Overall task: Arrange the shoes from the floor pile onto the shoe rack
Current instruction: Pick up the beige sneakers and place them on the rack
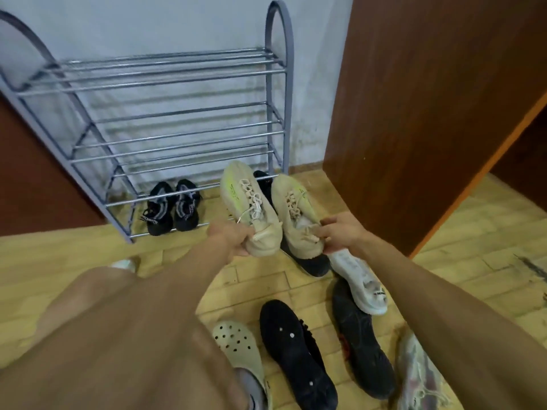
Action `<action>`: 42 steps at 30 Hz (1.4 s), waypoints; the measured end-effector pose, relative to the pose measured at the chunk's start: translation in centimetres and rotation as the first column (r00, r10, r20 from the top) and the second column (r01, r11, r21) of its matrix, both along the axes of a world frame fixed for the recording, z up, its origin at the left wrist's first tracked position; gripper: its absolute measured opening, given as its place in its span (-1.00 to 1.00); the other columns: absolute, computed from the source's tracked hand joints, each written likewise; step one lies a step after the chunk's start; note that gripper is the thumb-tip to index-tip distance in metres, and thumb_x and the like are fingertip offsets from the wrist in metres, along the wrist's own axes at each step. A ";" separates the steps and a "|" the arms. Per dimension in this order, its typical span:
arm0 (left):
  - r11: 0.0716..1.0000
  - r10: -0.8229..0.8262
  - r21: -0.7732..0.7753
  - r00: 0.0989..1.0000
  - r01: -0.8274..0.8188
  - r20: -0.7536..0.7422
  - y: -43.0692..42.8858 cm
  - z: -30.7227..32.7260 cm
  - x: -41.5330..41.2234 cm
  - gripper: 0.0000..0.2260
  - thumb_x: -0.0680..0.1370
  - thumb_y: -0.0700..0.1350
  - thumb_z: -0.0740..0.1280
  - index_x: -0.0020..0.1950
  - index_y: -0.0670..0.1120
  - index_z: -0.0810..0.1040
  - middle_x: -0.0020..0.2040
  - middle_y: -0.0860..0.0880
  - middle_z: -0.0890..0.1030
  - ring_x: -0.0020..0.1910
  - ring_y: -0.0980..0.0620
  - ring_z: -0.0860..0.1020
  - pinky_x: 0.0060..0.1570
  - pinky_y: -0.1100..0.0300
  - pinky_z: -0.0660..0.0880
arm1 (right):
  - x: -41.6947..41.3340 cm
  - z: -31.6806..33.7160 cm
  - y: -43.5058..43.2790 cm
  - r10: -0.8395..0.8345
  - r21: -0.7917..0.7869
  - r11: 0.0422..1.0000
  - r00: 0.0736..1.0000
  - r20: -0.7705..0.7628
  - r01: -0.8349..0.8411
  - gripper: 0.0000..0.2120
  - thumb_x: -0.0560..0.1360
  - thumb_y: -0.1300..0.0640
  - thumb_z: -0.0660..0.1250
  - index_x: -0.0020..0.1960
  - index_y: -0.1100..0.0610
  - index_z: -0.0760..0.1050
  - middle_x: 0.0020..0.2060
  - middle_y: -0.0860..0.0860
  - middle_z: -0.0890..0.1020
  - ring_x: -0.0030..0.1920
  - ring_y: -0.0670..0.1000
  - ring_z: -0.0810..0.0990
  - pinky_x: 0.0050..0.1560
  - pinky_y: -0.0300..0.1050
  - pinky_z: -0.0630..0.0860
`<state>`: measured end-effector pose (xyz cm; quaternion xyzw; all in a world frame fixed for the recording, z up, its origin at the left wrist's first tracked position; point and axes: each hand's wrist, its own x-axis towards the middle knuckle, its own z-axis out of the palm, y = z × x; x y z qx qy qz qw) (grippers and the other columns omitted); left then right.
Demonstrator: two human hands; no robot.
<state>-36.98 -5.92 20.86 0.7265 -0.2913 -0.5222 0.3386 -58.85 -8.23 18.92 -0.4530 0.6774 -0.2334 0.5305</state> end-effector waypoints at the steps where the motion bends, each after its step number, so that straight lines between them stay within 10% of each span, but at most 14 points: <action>1: 1.000 -0.006 -0.015 1.000 0.007 0.030 -0.9 0.1 1.1 -0.90 0.44 -0.38 0.41 -0.22 -0.28 0.50 -0.20 -0.18 0.57 -0.24 -0.13 0.60 -0.13 -0.07 0.62 | 0.9 0.1 -1.1 -0.012 -0.010 1.000 1.000 0.016 0.012 -0.58 0.45 0.29 0.45 0.26 0.37 0.48 -0.04 0.17 0.62 -0.06 0.16 0.65 -0.05 0.09 0.65; 20: 0.997 -0.060 -0.049 0.998 0.061 0.018 -23.5 -5.2 9.8 -0.61 0.47 -0.40 0.39 0.27 -0.34 0.42 -0.03 -0.21 0.58 -0.03 -0.25 0.62 -0.04 -0.13 0.59 | 11.0 -3.6 -24.4 -0.042 -0.062 0.997 0.993 0.108 0.049 -0.89 0.50 0.31 0.38 0.02 0.23 0.56 -0.27 0.03 0.62 -0.29 -0.03 0.61 -0.53 -0.29 0.56; 27: 0.992 -0.066 -0.109 0.998 0.067 0.010 -28.9 -8.1 10.4 -0.79 0.48 -0.33 0.39 -0.19 -0.07 0.45 -0.20 -0.11 0.57 -0.18 -0.09 0.58 -0.20 0.02 0.60 | 12.1 -6.2 -29.2 -0.125 -0.055 0.990 0.983 0.137 0.133 -0.80 0.49 0.31 0.40 0.11 0.25 0.57 -0.09 0.11 0.67 -0.01 0.13 0.67 -0.05 0.01 0.65; 32: 0.991 0.048 -0.127 0.999 -0.050 -0.019 -29.8 -10.1 9.7 -0.80 0.54 -0.24 0.34 0.14 -0.08 0.56 -0.17 -0.09 0.59 -0.15 -0.09 0.59 -0.04 0.00 0.59 | 12.4 -7.4 -29.8 -0.038 0.042 0.999 0.997 0.074 0.035 -0.84 0.54 0.20 0.34 0.12 0.15 0.55 -0.04 0.09 0.63 0.01 0.12 0.63 -0.03 -0.02 0.60; 42: 0.993 -0.091 -0.068 0.995 0.094 0.043 -23.8 -6.2 8.8 -0.91 0.58 -0.13 0.26 -0.10 -0.08 0.50 -0.21 -0.02 0.46 -0.23 0.04 0.41 -0.12 0.09 0.41 | 10.4 -5.8 -23.4 0.055 -0.076 0.995 0.983 -0.176 -0.070 -0.65 0.59 0.32 0.17 0.36 0.24 0.45 0.10 0.18 0.56 0.01 0.08 0.53 0.14 0.04 0.55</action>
